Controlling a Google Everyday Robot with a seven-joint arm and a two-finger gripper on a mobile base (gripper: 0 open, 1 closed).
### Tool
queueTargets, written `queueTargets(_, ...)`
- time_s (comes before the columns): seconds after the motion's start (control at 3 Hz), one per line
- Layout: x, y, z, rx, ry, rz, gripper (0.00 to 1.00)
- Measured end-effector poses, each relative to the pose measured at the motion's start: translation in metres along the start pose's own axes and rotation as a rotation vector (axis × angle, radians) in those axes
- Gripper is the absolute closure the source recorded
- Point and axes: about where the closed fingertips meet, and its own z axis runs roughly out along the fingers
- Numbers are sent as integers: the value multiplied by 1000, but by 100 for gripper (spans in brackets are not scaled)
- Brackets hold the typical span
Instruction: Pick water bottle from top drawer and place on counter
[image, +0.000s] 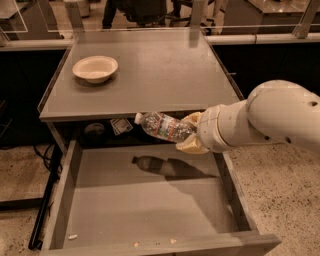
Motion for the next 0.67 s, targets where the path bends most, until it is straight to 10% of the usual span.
queueTargets(0.67, -3, -1, -8, -9, -19, -34, 100)
